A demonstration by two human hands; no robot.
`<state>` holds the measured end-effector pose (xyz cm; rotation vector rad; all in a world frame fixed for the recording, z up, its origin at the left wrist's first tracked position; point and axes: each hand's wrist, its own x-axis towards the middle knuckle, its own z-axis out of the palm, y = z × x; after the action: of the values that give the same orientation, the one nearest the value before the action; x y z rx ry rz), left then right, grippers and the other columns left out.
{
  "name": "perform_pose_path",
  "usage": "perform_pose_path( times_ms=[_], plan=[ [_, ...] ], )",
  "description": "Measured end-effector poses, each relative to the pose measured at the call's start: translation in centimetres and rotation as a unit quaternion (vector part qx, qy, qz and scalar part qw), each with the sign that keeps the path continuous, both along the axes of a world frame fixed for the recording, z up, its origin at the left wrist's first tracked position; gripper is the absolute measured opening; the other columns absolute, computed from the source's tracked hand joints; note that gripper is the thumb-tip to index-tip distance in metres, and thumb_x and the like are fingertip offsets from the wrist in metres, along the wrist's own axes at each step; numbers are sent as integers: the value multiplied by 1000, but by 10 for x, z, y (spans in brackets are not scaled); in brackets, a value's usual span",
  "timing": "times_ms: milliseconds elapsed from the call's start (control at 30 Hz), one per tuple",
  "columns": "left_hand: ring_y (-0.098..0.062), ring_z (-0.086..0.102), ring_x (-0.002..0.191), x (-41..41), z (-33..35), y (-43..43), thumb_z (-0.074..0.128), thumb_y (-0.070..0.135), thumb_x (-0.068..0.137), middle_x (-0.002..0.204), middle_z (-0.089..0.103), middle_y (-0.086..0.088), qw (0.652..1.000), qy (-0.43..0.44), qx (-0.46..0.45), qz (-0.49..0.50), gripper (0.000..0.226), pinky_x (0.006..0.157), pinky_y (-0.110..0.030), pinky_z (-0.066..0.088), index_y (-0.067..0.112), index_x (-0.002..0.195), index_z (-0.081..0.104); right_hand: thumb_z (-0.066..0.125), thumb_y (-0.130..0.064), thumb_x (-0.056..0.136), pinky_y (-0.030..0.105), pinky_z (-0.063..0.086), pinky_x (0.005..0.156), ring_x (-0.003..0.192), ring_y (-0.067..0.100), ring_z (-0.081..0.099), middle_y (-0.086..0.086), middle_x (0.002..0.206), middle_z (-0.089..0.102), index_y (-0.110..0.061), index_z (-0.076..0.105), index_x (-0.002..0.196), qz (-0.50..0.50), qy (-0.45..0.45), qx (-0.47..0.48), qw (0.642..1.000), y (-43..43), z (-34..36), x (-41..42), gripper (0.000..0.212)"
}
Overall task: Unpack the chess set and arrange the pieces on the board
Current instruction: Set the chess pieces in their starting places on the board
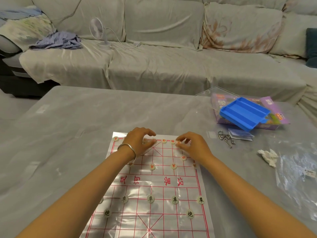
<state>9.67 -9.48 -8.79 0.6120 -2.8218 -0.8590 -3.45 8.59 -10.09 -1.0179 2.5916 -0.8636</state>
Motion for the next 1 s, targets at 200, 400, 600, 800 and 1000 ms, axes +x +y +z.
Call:
perform_pose_path(
  times_ms=[200,400,600,800,1000],
  plan=[
    [-17,46,118,-33,-10,28,62,41,84,126,55,5,998,-41,-17,-44,42,101,-32,36,27,123,54,66,-29,85,23,46,77,90,9,55,-4,105,64,-22,66,107,-57,19,8,998,26,-9,-36,23],
    [-17,44,116,-70,-17,46,58,44,86,127,53,3,994,-62,-54,-65,43,99,-32,36,28,125,52,71,-30,81,25,45,78,88,9,52,-3,102,62,-21,68,102,-35,18,22,999,27,-19,-46,23],
    [-18,46,113,-89,-23,50,59,45,84,124,55,2,991,-83,-75,-75,42,97,-31,37,28,123,55,71,-27,80,13,40,72,89,10,52,-5,100,55,-20,66,109,-26,-26,-16,999,35,-21,-50,30],
    [-18,47,111,-94,-26,52,60,46,84,122,56,2,991,-82,-82,-73,37,95,-30,38,29,116,60,70,-28,81,9,38,66,86,8,52,-6,99,56,-20,68,103,-22,-24,-16,999,37,-25,-54,24],
    [-19,47,111,-94,-25,53,60,47,83,121,56,2,991,-83,-83,-71,36,95,-31,38,30,115,62,71,-29,80,9,38,66,86,7,51,-5,99,56,-22,69,102,-20,-23,-26,999,35,-26,-55,23]
  ],
)
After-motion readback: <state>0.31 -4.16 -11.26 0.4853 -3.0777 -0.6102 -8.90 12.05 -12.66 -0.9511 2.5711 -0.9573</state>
